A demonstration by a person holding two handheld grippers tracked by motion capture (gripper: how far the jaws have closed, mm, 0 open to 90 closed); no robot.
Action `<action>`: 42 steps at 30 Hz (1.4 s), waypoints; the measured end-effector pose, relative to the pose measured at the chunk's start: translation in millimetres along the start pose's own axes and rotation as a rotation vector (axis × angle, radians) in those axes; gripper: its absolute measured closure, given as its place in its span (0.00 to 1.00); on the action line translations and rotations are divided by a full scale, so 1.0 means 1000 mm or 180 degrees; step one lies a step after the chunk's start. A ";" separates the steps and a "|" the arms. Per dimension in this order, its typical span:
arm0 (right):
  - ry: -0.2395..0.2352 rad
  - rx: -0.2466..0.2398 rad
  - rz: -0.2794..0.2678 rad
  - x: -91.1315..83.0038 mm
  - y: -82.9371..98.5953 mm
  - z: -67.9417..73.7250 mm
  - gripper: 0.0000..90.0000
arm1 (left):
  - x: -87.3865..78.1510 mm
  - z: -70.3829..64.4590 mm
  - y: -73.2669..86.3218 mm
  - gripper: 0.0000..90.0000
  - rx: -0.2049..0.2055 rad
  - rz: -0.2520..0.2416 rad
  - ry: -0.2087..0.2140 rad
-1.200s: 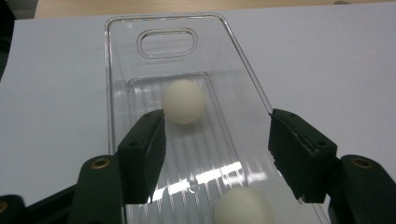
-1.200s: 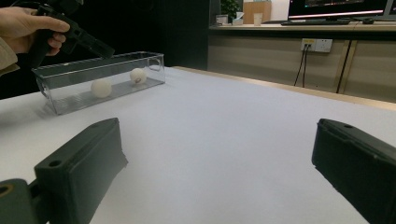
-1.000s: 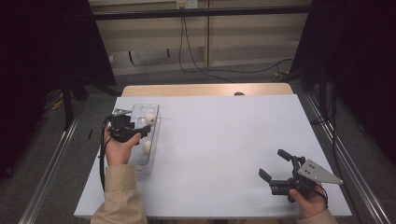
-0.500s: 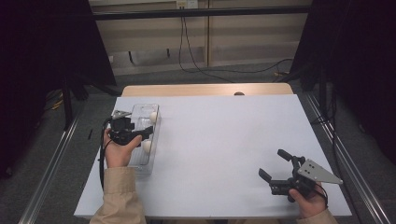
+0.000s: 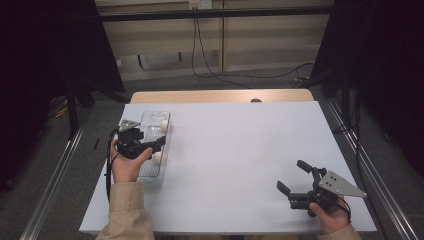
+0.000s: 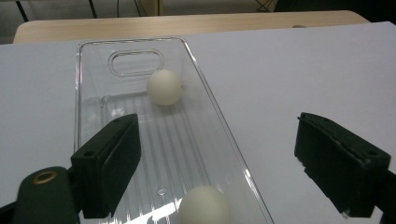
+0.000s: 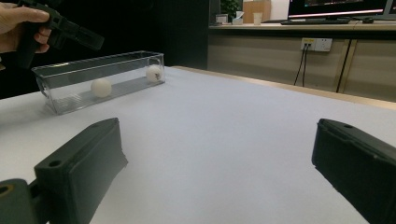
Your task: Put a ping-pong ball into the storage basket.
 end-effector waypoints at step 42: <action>0.0010 0.0020 -0.0010 0.000 0.000 0.000 0.02 | -0.026 -0.006 0.019 0.04 0.0028 -0.0567 0.0145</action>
Point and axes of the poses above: each handheld gripper's, and its own axes: x roughly forward along the jaws, y roughly out of its underside, z roughly to its left, the point moved 2 cm from there along x, roughly forward along the jaws, and after that the axes turned 12 degrees about -y, right-handed, at the moved point
